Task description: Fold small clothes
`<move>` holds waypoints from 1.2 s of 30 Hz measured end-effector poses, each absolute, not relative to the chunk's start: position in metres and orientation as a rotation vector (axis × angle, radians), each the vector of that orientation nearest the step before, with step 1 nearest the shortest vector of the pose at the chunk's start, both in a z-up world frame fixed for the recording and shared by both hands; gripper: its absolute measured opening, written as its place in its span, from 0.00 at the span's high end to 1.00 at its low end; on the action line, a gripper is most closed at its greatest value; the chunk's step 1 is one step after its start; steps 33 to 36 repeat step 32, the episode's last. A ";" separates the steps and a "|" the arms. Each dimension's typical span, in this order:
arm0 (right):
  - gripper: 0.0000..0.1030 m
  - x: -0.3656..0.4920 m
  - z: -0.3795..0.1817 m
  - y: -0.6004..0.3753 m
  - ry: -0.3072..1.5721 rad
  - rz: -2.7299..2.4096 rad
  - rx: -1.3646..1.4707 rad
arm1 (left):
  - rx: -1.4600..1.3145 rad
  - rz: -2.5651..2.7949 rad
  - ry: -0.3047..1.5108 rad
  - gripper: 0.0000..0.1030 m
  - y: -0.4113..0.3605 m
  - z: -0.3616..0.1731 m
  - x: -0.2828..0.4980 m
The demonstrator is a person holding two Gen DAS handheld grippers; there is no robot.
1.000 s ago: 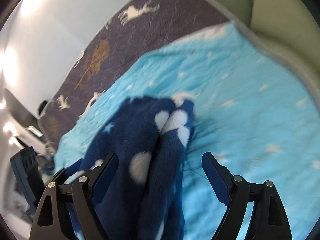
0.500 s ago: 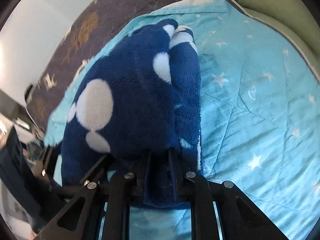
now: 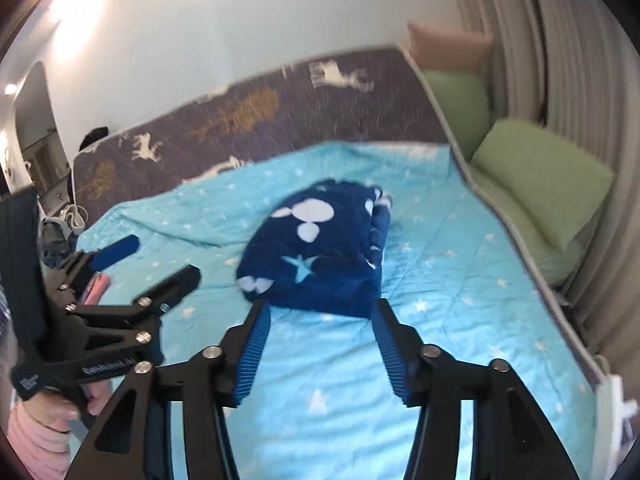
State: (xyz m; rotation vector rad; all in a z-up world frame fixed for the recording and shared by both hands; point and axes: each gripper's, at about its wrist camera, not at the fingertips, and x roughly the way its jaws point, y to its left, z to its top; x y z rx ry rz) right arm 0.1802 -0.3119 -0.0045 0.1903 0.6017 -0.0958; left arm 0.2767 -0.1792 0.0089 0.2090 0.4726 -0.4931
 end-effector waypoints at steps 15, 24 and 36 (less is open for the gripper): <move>0.32 0.016 0.032 -0.221 0.443 -0.177 0.086 | 0.151 -0.340 0.397 0.01 -0.112 0.033 0.124; 0.30 -0.012 0.038 -0.198 0.396 -0.183 0.079 | 0.188 -0.347 0.386 0.01 -0.105 0.028 0.089; 0.27 -0.018 0.039 -0.192 0.382 -0.225 0.052 | 0.196 -0.339 0.380 0.01 -0.102 0.032 0.080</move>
